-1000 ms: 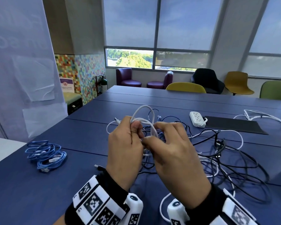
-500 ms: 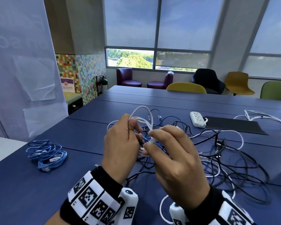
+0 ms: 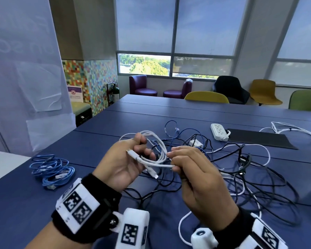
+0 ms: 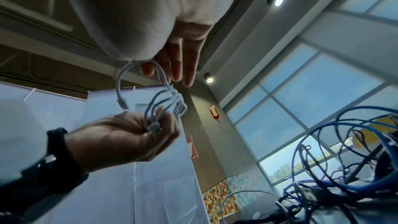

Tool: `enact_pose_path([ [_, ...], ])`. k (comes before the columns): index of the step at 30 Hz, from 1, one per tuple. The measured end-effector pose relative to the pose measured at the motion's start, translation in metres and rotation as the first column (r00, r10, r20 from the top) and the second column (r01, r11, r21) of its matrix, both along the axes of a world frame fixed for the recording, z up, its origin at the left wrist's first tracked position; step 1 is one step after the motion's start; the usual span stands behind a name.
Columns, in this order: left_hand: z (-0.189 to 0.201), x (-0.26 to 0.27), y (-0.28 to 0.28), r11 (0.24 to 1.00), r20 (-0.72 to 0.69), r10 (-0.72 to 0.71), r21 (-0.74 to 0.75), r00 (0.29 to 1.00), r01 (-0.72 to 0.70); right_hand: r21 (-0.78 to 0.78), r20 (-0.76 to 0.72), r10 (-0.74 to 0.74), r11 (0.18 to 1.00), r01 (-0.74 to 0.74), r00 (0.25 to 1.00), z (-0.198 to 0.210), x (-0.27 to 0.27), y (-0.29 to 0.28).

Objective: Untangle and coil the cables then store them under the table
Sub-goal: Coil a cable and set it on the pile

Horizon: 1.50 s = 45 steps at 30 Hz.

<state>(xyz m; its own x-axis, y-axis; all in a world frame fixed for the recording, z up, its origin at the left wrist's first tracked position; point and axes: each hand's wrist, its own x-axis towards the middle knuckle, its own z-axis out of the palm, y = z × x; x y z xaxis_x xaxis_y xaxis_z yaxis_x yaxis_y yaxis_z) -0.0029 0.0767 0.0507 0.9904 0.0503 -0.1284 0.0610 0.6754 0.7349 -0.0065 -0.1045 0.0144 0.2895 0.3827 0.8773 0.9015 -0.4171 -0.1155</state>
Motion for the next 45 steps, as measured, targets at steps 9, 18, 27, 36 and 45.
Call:
enact_pose_path([
  [9,0.001,-0.002,-0.002,0.953,0.134,-0.036,-0.292,0.990,0.075,-0.183,-0.150,0.013,0.982,-0.041,0.989,-0.005,0.004,0.003],
  [18,0.000,-0.009,-0.023,0.964,0.332,0.144,0.165,0.932,-0.207,-0.214,-0.175,0.129,0.963,-0.166,0.976,0.010,-0.012,0.008],
  [27,0.002,-0.021,-0.029,0.851,0.381,-0.048,0.499,0.923,-0.161,-0.032,-0.181,0.086,0.995,-0.093,0.980,0.026,-0.013,0.012],
  [36,0.006,-0.035,-0.040,0.804,0.271,-0.150,0.594,0.951,-0.042,0.016,-0.349,0.188,0.981,-0.195,0.918,0.037,0.001,0.009],
  [45,-0.007,-0.030,-0.049,0.932,0.309,-0.133,0.363,0.942,0.013,0.336,-0.602,0.311,0.934,-0.120,0.736,0.035,-0.002,0.013],
])
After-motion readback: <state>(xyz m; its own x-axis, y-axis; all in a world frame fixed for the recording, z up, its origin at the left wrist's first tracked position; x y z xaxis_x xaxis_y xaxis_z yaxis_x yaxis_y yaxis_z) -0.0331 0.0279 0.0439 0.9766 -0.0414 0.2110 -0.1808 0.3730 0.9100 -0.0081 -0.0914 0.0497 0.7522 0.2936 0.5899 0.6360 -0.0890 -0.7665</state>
